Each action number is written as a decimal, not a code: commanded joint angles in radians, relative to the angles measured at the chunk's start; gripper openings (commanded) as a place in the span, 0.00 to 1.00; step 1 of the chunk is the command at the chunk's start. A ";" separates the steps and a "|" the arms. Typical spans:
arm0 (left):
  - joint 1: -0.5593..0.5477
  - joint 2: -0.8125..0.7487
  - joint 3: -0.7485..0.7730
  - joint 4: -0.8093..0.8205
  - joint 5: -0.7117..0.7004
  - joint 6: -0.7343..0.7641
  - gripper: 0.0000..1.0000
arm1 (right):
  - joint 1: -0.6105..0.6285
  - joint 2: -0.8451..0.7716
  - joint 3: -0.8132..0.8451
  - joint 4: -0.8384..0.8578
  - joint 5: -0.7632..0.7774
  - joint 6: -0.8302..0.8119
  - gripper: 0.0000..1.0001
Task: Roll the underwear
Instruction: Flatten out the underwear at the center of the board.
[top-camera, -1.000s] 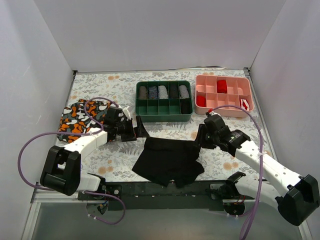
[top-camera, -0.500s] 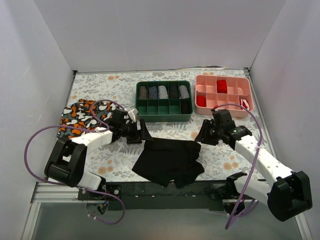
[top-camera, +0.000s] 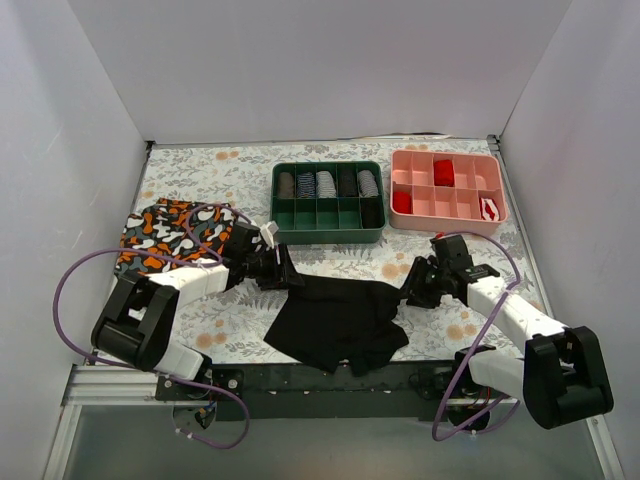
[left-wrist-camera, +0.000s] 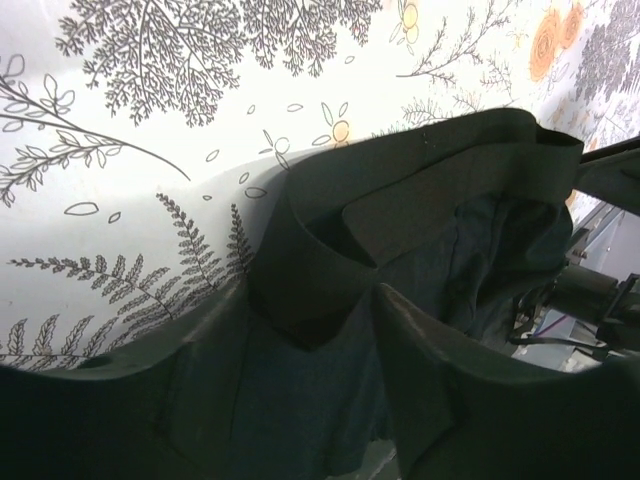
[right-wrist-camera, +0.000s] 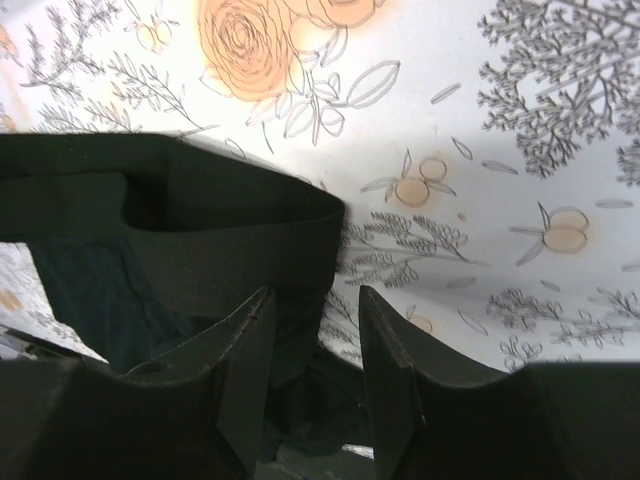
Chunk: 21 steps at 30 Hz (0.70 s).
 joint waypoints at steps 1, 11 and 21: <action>-0.005 0.021 0.010 0.036 -0.016 0.004 0.48 | -0.022 -0.003 -0.025 0.142 -0.055 0.027 0.47; -0.005 0.085 0.047 0.054 -0.011 0.010 0.43 | -0.068 0.078 -0.045 0.223 -0.126 0.037 0.47; -0.005 0.090 0.058 0.053 -0.023 0.006 0.28 | -0.081 0.081 -0.057 0.203 -0.121 0.028 0.37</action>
